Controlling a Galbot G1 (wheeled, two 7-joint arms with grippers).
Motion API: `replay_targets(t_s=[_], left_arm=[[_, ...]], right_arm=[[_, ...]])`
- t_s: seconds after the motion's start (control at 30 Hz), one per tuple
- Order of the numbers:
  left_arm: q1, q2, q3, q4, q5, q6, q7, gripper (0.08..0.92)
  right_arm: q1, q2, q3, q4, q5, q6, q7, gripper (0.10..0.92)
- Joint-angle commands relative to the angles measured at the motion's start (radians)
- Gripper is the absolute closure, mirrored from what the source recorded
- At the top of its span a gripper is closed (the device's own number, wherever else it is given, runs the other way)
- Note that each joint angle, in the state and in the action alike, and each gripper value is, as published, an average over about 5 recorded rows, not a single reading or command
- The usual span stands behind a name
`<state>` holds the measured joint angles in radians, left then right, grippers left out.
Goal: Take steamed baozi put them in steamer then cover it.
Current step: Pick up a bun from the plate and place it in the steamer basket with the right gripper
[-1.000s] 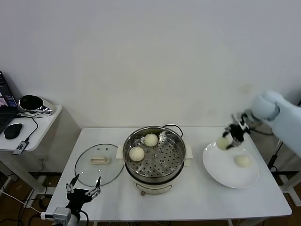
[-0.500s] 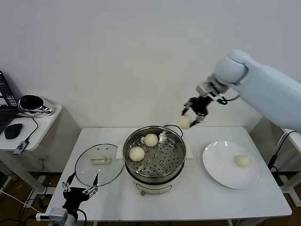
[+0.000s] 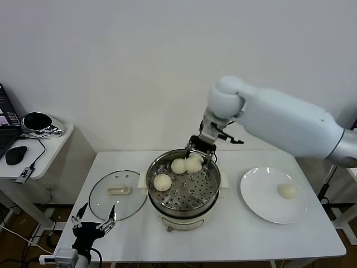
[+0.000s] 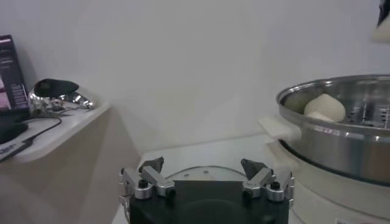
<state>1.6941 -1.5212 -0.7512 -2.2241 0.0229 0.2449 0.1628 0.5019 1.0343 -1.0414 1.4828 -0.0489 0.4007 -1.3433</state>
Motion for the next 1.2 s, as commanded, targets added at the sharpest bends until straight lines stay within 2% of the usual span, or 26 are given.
replay_targets(t_s=[0.03, 0.2, 0.3, 1.0, 1.2], left_arm=[[0.0, 0.0, -0.007, -0.006, -0.007, -0.001, -0.001, 0.177], [-0.001, 0.001, -0.011, -0.005, -0.01, 0.0, -0.001, 0.177], [-0.001, 0.0, -0.01, -0.004, -0.01, -0.001, -0.001, 0.177], [-0.007, -0.001, -0.005, 0.0, -0.012, 0.002, 0.002, 0.177], [-0.005, -0.002, -0.006, -0.002, -0.012, 0.001, 0.001, 0.177]], right_arm=[[-0.057, 0.041, -0.076, 0.074, -0.189, 0.205, 0.059, 0.474], [-0.093, 0.058, -0.032, 0.086, -0.361, 0.27, 0.083, 0.474], [-0.111, 0.062, -0.024, 0.101, -0.411, 0.284, 0.09, 0.474], [-0.15, 0.092, -0.037, 0.102, -0.325, 0.215, 0.098, 0.474], [-0.133, 0.103, -0.054, 0.106, -0.239, 0.191, 0.089, 0.474]])
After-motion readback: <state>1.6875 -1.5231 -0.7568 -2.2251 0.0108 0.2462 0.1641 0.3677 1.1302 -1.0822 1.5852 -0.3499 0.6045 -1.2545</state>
